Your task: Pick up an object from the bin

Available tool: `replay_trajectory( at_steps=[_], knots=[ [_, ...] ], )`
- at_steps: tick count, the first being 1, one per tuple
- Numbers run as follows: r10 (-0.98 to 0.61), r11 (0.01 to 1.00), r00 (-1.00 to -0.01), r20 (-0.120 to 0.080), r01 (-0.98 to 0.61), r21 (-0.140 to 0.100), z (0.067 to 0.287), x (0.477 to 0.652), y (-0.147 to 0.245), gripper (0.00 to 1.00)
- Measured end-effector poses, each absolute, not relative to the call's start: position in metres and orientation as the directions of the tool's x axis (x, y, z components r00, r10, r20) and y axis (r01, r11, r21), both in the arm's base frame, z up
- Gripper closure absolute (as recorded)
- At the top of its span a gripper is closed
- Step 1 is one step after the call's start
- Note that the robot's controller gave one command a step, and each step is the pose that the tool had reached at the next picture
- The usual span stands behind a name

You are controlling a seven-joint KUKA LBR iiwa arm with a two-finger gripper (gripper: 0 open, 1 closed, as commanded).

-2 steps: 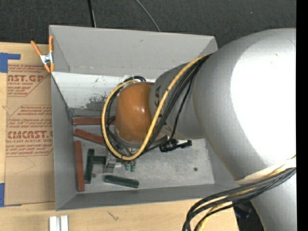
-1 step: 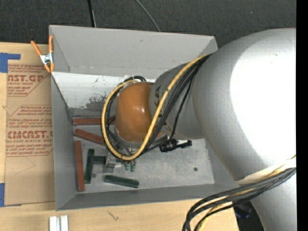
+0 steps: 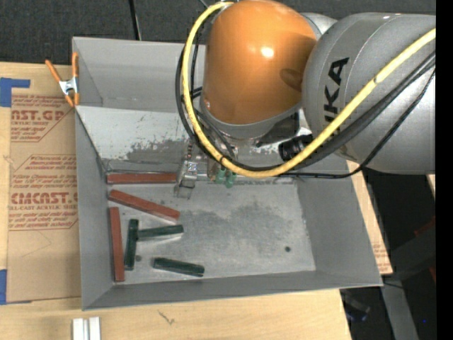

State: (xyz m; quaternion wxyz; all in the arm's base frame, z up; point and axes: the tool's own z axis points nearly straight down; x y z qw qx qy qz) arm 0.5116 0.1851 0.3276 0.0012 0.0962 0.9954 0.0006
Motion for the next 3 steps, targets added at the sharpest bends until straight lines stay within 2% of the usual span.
replay_trajectory(
  at_steps=[1, 2, 3],
  knots=[
    [0.191, 0.982, -0.982, -0.002, 0.191, 0.001, 0.328, 0.512, 0.185, 1.0],
    [0.174, 0.985, -0.985, -0.011, 0.174, 0.006, 0.282, 0.537, 0.2, 1.0],
    [0.14, 0.99, -0.99, -0.006, 0.14, 0.002, 0.212, 0.548, 0.208, 1.0]
  ],
)
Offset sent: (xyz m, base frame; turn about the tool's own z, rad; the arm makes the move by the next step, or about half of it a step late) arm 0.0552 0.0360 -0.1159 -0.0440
